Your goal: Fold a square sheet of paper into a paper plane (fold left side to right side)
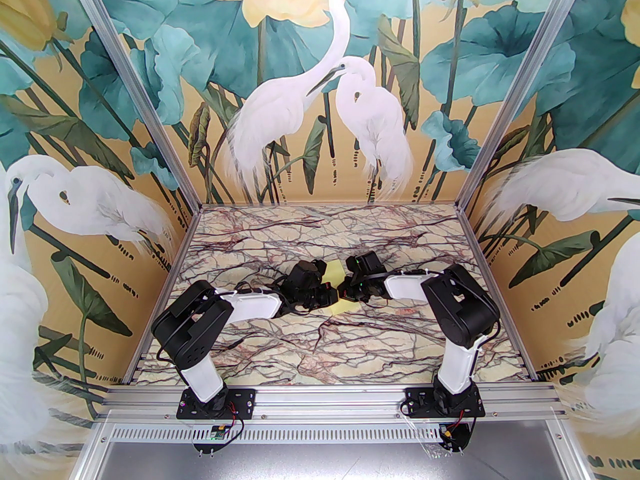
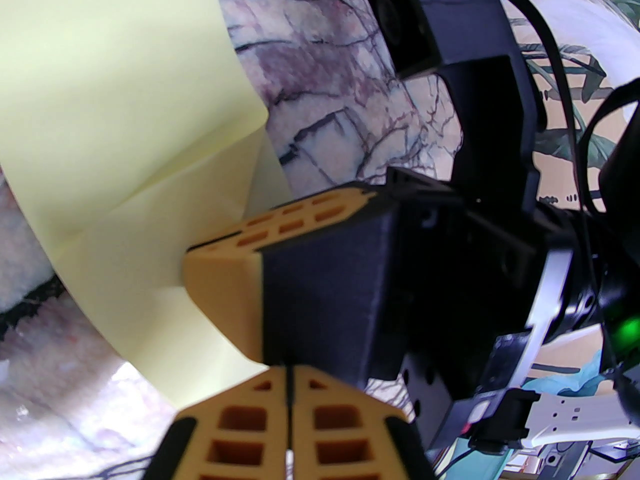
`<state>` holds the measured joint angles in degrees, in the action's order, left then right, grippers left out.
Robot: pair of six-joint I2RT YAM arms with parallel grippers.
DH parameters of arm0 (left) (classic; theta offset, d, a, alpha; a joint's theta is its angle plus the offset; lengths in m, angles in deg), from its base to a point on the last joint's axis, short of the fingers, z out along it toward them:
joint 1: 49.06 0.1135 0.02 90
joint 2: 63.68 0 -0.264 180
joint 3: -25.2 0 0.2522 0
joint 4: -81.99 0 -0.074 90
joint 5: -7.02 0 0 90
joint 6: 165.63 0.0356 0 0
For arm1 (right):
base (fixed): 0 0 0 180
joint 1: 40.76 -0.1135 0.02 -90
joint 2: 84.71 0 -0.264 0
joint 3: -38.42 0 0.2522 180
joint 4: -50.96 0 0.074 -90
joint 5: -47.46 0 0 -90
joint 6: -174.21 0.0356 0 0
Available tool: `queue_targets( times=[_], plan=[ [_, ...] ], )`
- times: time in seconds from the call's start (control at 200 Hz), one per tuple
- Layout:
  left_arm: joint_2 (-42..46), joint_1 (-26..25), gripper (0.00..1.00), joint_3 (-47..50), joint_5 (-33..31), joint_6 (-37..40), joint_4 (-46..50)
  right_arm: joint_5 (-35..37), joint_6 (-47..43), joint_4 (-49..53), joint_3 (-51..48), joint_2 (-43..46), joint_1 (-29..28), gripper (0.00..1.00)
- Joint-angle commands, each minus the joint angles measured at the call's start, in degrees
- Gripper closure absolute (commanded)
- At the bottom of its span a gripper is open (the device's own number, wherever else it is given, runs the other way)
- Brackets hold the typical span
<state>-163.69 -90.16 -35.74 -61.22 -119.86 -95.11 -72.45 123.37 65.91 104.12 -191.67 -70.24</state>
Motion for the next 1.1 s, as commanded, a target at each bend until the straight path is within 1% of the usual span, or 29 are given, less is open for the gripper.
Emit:
queue_targets(
  times=[0.0, 0.11, 0.14, 0.595, 0.83, 0.97, 1.095],
  plan=[
    [-2.64, -0.52, 0.96, 2.46, -1.19, -0.42, 0.51, 1.61, 0.66, 2.83, -1.16, -0.01, -0.58, 1.0],
    [-0.76, -0.49, 0.97, 4.26, -1.51, -0.68, -1.08, 1.55, 0.9, 2.74, -0.89, 0.25, -0.65, 1.0],
    [-0.42, -0.56, 1.0, 4.54, -1.71, -0.77, -1.25, 1.53, 0.92, 2.76, -0.9, 0.26, -0.59, 1.0],
    [-1.07, -0.54, 1.0, 4.64, -0.69, -2.22, -4.22, 1.44, 1.18, 2.25, -1.28, -0.17, -0.67, 1.0],
    [-2.81, -0.56, 1.0, 3.96, 0.82, -3.03, -5.92, 1.21, 1.33, 1.78, -1.28, -0.54, -0.64, 1.0],
    [-3.96, -0.89, 1.0, 3.51, 0.94, -3.14, -5.67, 1.05, 1.5, 1.62, -1.35, -0.82, -0.7, 1.0],
    [-4.67, -1.17, 1.0, 3.15, -0.01, -2.78, -2.67, 1.15, 1.45, 1.84, -1.24, -0.56, -0.74, 1.0]
  ],
)
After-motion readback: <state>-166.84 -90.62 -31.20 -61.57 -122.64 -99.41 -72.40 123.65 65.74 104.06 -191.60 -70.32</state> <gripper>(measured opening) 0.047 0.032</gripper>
